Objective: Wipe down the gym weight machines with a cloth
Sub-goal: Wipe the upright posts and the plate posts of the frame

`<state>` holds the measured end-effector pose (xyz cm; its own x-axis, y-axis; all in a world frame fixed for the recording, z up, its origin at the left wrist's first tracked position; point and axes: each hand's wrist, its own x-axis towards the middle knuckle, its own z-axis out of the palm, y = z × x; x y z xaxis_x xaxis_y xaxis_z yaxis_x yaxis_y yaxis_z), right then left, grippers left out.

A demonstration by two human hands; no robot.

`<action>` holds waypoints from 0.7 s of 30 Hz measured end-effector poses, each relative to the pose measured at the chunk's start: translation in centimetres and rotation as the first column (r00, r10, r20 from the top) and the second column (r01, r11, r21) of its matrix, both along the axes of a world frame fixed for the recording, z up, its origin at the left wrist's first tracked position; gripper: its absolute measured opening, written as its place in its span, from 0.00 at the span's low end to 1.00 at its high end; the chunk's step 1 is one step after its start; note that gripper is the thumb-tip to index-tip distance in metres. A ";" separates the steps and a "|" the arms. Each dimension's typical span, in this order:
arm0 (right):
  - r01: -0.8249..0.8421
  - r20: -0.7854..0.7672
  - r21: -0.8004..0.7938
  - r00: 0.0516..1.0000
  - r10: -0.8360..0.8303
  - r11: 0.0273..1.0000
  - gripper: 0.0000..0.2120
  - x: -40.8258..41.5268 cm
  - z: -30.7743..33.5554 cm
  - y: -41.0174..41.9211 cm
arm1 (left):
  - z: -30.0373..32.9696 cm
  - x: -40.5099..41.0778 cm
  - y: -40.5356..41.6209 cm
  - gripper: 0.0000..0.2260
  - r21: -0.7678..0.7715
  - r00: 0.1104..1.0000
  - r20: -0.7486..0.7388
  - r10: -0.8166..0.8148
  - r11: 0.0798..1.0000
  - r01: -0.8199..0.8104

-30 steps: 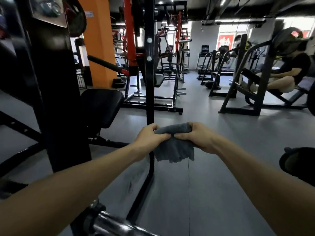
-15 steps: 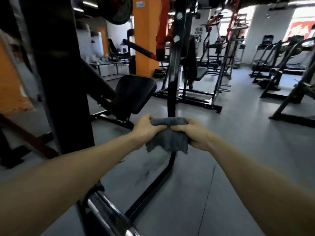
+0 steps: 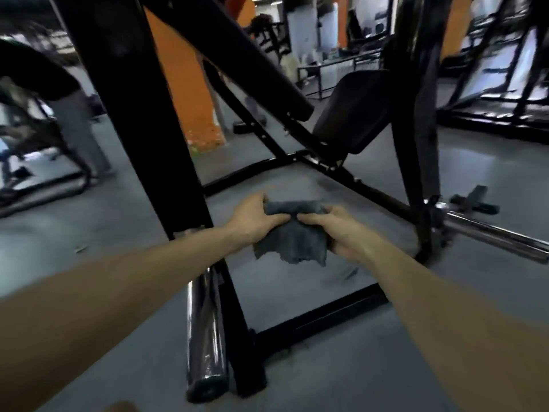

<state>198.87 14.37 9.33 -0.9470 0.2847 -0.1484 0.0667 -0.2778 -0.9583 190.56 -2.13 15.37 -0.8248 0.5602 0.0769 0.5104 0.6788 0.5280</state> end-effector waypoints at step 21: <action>-0.344 0.109 -0.006 0.933 0.342 0.939 0.11 -5.6 1.5 -2.7 | 0.0 1.8 -3.3 0.11 0.030 0.892 0.138 0.431 0.898 -0.439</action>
<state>193.28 11.69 10.85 -0.9663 -0.0518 -0.2522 0.2575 -0.2074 -0.9438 192.38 -5.41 15.34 -0.9898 0.1406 -0.0210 0.0983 0.7838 0.6132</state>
